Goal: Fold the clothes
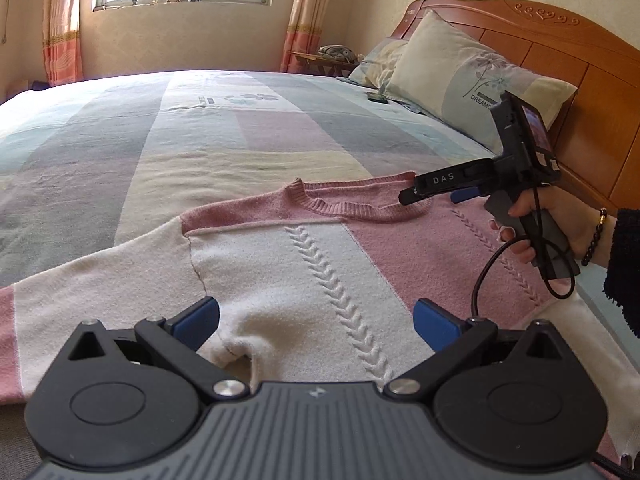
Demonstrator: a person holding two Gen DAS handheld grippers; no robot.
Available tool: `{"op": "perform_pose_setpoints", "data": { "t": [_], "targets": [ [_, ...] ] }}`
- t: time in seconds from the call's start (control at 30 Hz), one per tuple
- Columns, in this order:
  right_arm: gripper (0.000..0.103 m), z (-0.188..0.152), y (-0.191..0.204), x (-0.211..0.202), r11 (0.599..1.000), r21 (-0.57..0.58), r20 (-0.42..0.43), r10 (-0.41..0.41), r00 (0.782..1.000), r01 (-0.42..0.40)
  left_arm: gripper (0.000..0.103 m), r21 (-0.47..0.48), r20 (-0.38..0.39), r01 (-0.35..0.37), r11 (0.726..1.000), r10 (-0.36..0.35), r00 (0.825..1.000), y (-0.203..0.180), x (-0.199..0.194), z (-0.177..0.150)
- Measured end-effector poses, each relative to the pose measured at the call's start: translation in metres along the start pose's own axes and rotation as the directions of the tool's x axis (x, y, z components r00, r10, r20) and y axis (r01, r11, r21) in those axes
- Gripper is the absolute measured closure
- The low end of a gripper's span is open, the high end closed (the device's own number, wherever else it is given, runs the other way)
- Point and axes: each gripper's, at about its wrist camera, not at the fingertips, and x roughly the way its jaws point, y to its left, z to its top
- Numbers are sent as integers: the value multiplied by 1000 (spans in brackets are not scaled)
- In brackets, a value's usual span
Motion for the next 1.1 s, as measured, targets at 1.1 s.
{"op": "perform_pose_setpoints", "data": {
  "t": [1.1],
  "targets": [
    [0,-102,137,-89,951,-215,-208,178,962,-222,1,-56,-24,-379,924,378,925,83,-1,-27]
  ]
}}
